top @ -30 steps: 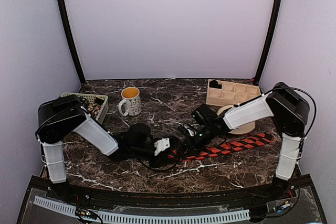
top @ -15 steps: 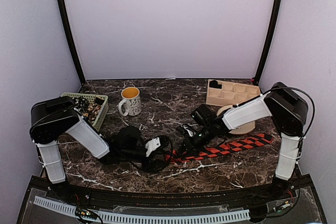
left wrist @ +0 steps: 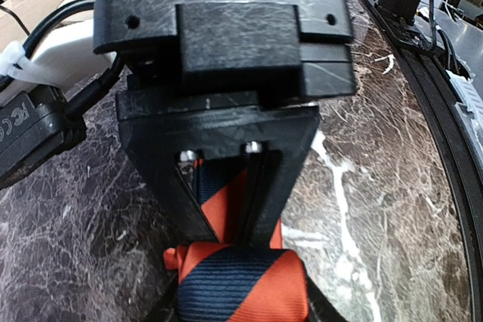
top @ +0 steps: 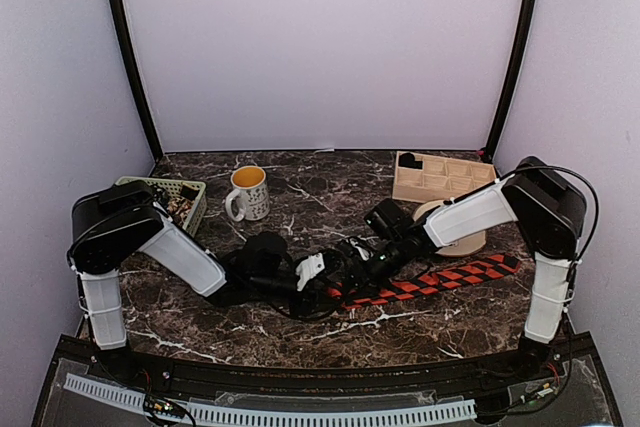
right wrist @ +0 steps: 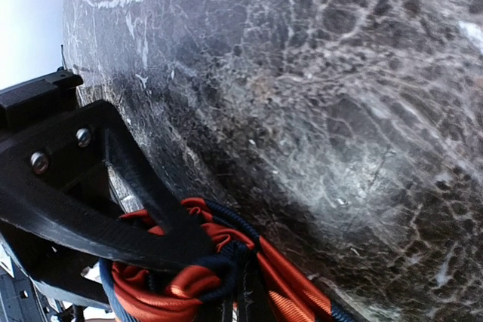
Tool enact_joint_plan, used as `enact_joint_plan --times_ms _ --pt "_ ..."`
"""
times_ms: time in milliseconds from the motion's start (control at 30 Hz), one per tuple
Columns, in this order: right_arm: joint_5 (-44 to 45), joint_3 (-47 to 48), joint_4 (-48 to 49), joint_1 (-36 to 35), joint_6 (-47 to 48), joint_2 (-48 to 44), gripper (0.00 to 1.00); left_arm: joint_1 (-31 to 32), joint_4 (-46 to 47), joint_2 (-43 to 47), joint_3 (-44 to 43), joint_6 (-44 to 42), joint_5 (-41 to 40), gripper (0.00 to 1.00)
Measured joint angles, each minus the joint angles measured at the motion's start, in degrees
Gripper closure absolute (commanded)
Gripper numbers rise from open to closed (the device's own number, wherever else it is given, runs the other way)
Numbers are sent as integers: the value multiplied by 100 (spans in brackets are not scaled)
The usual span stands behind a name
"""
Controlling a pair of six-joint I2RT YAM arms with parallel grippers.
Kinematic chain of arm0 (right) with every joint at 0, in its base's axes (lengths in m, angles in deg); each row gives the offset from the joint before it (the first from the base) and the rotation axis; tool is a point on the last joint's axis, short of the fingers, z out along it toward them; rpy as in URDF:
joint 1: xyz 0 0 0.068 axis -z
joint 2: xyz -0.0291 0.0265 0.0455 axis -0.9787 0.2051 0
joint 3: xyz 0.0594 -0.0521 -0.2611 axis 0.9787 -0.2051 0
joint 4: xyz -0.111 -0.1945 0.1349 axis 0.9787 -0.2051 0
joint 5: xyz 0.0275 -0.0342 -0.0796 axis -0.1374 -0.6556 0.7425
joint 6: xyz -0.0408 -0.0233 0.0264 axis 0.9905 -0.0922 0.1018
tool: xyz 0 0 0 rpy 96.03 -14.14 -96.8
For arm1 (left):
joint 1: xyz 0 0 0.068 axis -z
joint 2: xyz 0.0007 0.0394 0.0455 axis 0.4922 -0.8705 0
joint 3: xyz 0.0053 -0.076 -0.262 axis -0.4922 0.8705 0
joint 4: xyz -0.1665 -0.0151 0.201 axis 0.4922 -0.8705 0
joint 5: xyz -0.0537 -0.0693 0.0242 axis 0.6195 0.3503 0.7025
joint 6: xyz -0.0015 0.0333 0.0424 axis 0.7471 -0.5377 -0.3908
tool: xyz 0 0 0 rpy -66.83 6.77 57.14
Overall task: Roll the ties
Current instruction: Roll the tie at the center of the board.
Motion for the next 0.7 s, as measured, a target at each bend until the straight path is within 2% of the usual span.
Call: enact_joint_plan --times_ms 167,433,700 --pt "-33 0 -15 24 -11 4 100 7 98 -352 -256 127 -2 55" --pt "-13 -2 -2 22 -2 -20 100 55 197 -457 -221 44 -245 69" --pt "205 -267 -103 181 -63 -483 65 166 -468 -192 -238 -310 -715 70"
